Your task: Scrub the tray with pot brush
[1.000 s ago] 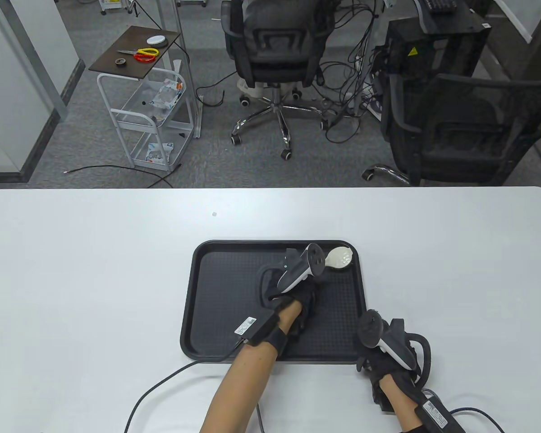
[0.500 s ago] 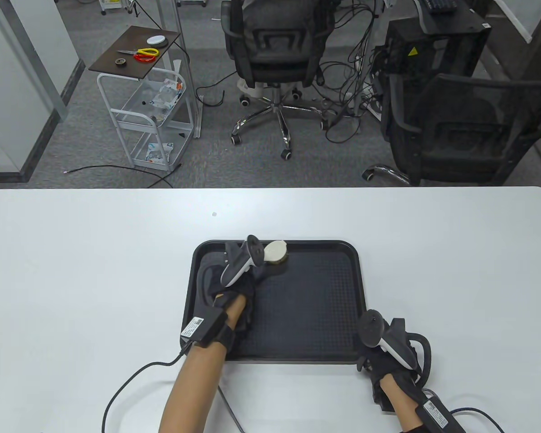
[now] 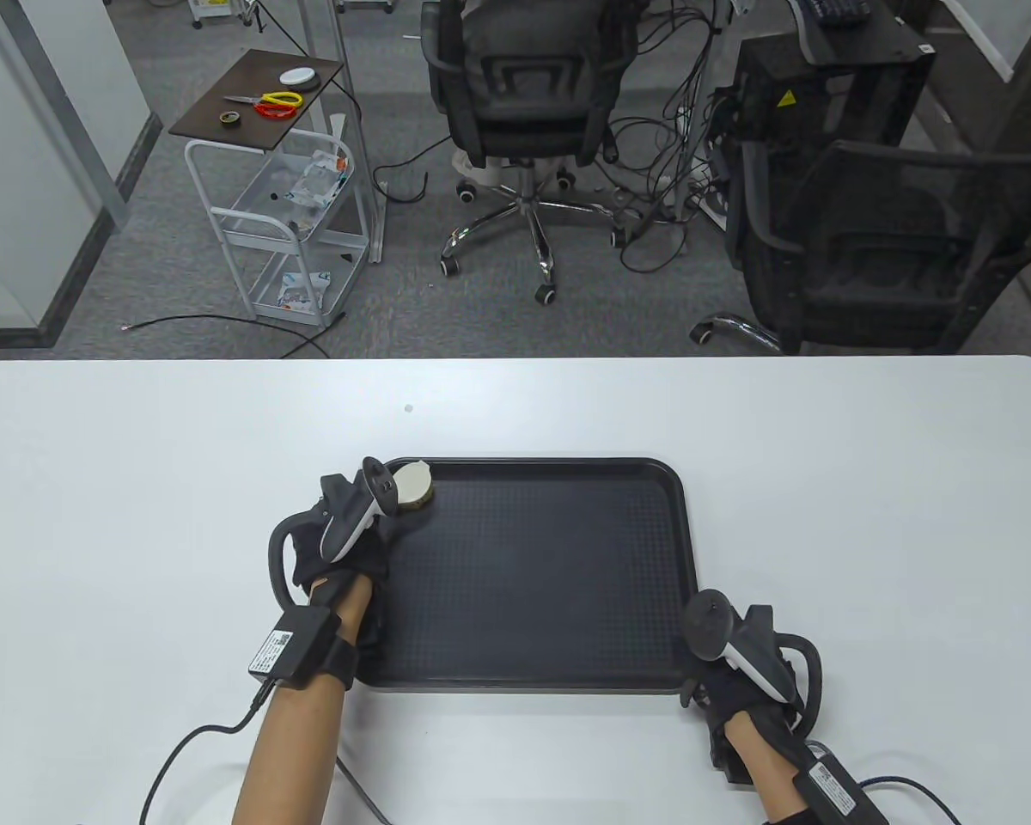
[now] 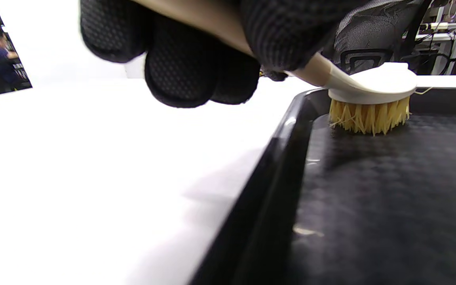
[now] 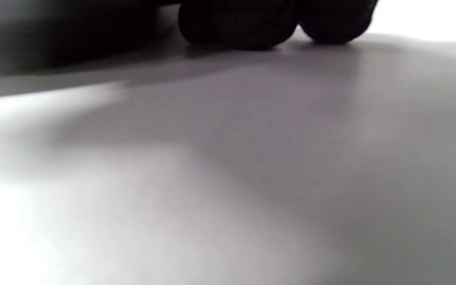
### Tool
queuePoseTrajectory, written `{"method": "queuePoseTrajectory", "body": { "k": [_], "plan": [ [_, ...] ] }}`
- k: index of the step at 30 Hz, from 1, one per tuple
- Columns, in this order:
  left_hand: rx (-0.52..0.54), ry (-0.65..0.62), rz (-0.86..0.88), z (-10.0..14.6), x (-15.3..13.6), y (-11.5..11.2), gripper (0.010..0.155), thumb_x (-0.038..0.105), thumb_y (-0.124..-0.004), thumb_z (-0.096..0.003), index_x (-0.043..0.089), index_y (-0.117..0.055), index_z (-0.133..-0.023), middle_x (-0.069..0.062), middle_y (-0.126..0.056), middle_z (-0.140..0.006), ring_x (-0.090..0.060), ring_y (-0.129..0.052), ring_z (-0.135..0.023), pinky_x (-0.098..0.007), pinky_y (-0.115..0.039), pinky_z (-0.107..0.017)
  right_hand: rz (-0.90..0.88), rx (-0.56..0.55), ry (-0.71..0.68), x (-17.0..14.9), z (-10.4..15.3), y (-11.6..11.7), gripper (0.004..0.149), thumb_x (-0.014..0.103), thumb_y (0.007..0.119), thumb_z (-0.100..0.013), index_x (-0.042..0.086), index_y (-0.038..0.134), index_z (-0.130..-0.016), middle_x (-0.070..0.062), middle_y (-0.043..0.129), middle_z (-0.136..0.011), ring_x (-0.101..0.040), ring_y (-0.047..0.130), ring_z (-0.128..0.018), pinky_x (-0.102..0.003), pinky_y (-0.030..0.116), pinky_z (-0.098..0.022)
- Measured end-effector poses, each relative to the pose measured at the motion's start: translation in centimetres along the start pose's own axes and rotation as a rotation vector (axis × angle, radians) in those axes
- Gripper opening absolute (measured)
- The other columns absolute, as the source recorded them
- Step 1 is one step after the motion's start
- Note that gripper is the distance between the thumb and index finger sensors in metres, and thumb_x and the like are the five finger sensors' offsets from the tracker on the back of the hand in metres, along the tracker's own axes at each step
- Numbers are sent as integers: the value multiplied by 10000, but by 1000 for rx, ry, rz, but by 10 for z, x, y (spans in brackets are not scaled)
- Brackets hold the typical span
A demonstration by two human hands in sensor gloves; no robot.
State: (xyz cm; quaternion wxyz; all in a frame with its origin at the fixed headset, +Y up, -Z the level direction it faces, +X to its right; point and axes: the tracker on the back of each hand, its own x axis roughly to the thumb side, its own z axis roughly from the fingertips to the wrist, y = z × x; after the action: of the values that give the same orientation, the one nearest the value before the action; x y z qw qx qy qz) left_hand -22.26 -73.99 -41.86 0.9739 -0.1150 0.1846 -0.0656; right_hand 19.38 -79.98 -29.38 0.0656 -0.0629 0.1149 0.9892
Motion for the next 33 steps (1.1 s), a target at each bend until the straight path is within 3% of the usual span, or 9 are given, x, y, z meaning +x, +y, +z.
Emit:
{"method": "queuePoseTrajectory", "body": {
  "k": [3,7,16,24,33],
  "plan": [
    [18,14,-33,3,2,6,559,351,-743,-464,385,-683,-1019,-14,-821,-923,-249,-907,-779,-494,-679,-666,-1,4,0,0,0,0,712,442,718,-502,78,473,-1061,-88,769,-802,-188,863,-567,-499,734,-570],
    [61,-82,36,12,21,17,563,362,-747,-458,389,-685,-1017,0,-831,-923,-273,-928,-805,-497,-712,-645,-4,9,-1,0,-1,0,712,442,720,-502,77,473,-1062,-89,768,-803,-189,862,-569,-501,733,-570],
    [75,-368,101,52,122,21,562,368,-748,-462,379,-677,-1019,-2,-826,-925,-214,-953,-698,-474,-732,-620,-3,9,-2,0,-1,0,712,443,719,-502,79,471,-1062,-88,767,-803,-188,861,-570,-500,732,-571],
    [55,-526,113,87,195,15,562,374,-745,-462,379,-671,-1019,0,-822,-925,-205,-954,-695,-468,-737,-618,-3,10,-2,0,-1,0,713,444,717,-503,79,469,-1063,-87,766,-804,-187,860,-571,-499,732,-571],
    [44,-564,69,99,211,7,563,374,-751,-460,381,-675,-1018,-5,-824,-923,-204,-957,-695,-469,-739,-618,-1,13,-3,0,-1,0,715,447,718,-503,79,467,-1063,-87,764,-805,-187,859,-572,-500,732,-571]
  ]
}}
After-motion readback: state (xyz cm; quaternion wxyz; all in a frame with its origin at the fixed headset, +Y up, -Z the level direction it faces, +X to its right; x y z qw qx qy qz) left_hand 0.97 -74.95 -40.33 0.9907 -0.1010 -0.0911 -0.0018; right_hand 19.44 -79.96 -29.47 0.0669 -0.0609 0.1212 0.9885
